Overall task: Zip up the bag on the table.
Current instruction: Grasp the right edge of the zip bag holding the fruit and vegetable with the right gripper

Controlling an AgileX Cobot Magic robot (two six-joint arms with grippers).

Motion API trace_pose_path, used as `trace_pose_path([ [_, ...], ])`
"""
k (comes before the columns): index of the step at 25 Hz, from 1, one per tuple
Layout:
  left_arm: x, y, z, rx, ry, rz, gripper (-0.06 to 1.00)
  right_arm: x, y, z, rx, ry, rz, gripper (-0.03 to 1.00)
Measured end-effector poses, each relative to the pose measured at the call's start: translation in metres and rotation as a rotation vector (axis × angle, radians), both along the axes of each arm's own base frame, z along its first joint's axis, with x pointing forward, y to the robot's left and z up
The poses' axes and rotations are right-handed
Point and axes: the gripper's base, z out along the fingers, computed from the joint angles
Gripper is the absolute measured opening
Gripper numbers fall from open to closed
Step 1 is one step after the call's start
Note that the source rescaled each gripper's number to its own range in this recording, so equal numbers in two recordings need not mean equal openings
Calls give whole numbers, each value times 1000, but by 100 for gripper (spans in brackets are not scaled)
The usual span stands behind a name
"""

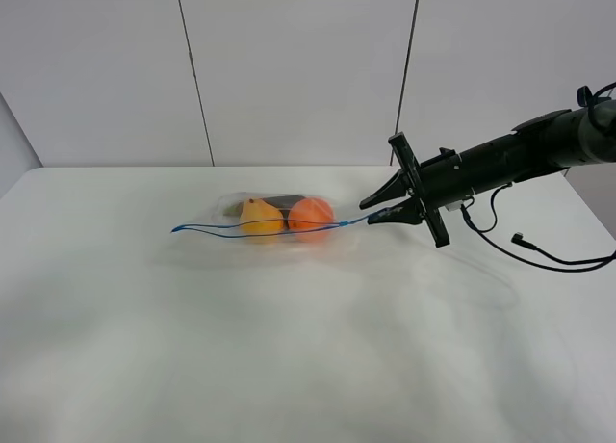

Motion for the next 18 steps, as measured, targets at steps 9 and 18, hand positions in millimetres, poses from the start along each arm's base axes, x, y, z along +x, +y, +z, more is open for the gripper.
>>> trace_pose_path([
  [9, 0, 0, 0, 0, 0, 0, 97, 0, 0, 0, -2, -2, 2, 12],
  [18, 0, 0, 0, 0, 0, 0, 97, -1, -1, -1, -17, -16, 24, 0],
])
